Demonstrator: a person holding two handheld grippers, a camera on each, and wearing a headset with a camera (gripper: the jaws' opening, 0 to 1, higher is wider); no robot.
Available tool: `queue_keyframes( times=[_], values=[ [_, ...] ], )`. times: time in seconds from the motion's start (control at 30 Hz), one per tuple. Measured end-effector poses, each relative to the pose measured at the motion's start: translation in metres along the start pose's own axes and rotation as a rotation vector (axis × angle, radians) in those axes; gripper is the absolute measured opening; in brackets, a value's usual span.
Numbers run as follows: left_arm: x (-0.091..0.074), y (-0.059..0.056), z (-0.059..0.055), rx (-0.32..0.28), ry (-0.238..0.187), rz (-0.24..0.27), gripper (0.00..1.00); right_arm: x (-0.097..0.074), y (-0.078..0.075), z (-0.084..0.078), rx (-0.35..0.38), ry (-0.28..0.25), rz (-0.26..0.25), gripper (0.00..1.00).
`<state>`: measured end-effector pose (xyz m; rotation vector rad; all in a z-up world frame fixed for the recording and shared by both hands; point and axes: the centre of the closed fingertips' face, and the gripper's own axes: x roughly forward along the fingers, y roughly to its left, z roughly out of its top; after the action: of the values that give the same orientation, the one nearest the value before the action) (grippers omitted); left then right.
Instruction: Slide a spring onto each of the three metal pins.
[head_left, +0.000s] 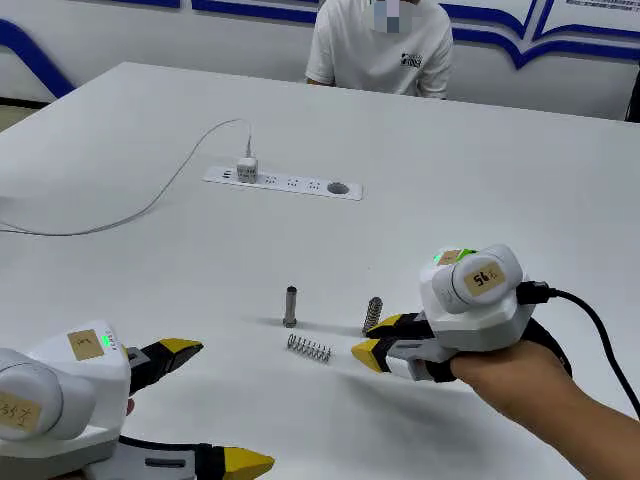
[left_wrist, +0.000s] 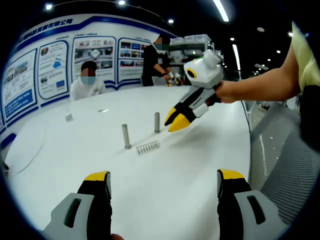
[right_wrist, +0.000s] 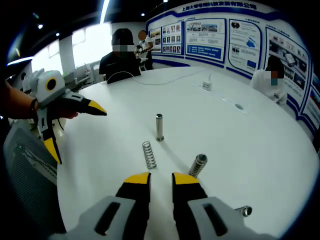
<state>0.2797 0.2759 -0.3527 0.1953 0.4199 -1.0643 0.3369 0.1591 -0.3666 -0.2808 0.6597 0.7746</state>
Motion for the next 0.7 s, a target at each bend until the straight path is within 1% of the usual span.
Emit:
queue_keyframes(
  times=[0.13, 0.3, 0.43, 0.7],
  values=[
    [-0.002, 0.0, 0.002, 0.001, -0.001, -0.004, 0.89, 0.002, 0.003, 0.005, -0.007, 0.001, 0.007, 0.18],
    [-0.006, 0.0, 0.0, -0.005, 0.005, -0.005, 0.89, 0.006, 0.01, 0.011, -0.031, 0.012, 0.025, 0.18],
    [-0.007, 0.003, -0.002, -0.011, 0.01, -0.002, 0.89, 0.011, 0.011, 0.017, -0.049, 0.021, 0.04, 0.18],
    [-0.002, 0.011, 0.002, -0.019, 0.012, 0.004, 0.89, 0.029, 0.016, 0.031, -0.103, 0.041, 0.087, 0.18]
  ],
)
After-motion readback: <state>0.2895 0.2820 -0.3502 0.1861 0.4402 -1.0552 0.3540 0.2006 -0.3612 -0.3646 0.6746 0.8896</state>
